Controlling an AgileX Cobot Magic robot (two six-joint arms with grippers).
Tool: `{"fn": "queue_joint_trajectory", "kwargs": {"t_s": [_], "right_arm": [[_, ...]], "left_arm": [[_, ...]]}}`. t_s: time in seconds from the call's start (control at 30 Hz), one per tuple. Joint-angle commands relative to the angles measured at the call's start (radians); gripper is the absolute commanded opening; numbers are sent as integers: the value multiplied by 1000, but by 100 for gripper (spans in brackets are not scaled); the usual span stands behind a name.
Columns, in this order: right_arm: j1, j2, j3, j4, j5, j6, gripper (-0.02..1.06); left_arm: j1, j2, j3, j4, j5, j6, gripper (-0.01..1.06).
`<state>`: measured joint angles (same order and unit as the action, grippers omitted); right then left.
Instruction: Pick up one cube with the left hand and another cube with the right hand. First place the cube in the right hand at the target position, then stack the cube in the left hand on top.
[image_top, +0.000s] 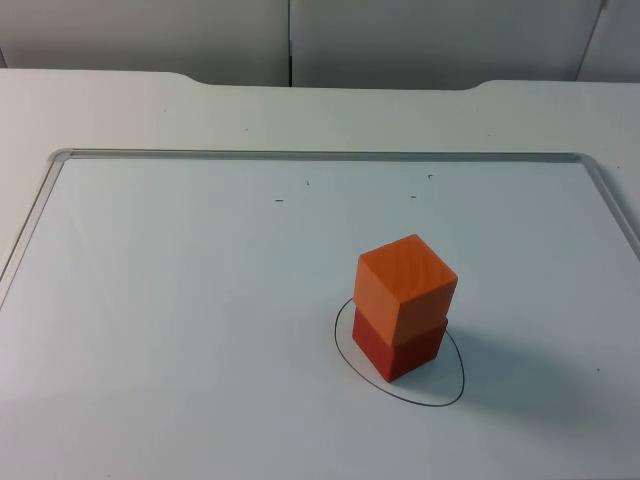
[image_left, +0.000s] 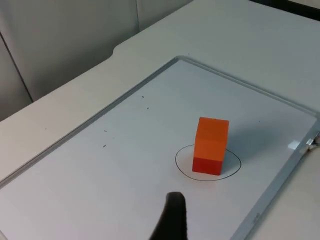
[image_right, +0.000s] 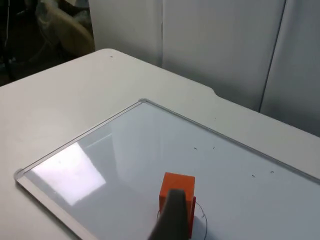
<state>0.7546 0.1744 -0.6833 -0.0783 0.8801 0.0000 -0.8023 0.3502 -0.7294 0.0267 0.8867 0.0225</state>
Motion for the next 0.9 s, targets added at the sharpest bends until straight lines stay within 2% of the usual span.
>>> {"fn": "queue_joint_trajectory", "kwargs": {"t_s": [0.0,0.3,0.4,0.43,0.5,0.57,0.87], "right_arm": [[2,-32,21,9,13,0,73],[2,-174,127,35,92,10,73],[2,-174,148,22,161,18,73],[2,-174,148,22,161,18,73],[4,-174,154,-2,228,18,73],[4,-174,165,-9,214,18,73],[4,-174,172,-13,203,20,73]], "left_arm": [[-5,-44,30,15,2,-23,73],[-5,-223,116,84,37,-108,73],[-5,-257,115,84,113,-108,73],[-5,-257,115,84,113,-108,73],[-5,-266,115,102,187,-113,73],[-5,-270,115,113,235,-122,73],[-5,-300,178,109,277,-135,73]]}}
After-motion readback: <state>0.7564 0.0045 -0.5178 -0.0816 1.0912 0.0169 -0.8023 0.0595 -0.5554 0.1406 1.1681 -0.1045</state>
